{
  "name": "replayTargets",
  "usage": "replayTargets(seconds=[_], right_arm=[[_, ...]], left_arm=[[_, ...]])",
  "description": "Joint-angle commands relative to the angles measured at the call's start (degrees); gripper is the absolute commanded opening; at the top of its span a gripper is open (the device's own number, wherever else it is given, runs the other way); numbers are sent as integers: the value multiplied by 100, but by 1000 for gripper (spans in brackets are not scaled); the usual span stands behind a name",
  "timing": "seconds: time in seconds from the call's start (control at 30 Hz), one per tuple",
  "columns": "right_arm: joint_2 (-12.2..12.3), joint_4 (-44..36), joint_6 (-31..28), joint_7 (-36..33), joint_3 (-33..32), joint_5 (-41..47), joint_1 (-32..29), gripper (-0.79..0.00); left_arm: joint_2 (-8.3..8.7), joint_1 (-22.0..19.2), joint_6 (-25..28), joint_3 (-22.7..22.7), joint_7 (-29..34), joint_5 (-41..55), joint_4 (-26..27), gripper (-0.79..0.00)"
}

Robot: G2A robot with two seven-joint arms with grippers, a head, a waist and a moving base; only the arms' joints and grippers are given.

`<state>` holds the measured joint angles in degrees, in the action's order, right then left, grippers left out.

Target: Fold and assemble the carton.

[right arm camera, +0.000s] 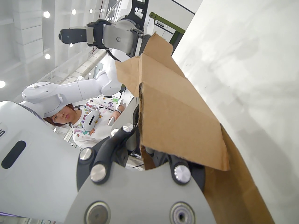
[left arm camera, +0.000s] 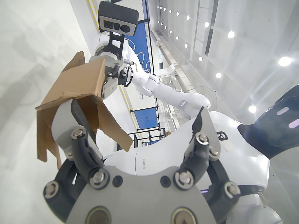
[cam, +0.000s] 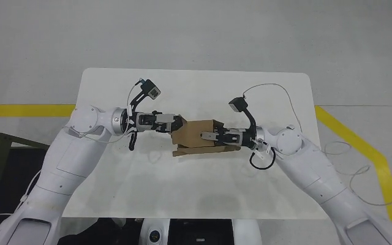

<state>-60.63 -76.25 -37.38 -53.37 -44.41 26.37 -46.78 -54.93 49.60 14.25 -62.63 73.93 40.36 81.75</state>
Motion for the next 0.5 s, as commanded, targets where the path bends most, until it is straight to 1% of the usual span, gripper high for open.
replayTargets(seconds=[0.0,0.23,0.47], right_arm=[[-14,-5,24,-82,8,44,-1,-785],[-97,8,99,-412,85,229,51,-785],[-204,100,117,-598,189,365,112,-785]], left_arm=[[6,9,-8,-50,2,-17,-10,0],[3,8,-55,-132,50,-61,-26,0],[-32,-32,-76,-88,110,-57,-16,0]])
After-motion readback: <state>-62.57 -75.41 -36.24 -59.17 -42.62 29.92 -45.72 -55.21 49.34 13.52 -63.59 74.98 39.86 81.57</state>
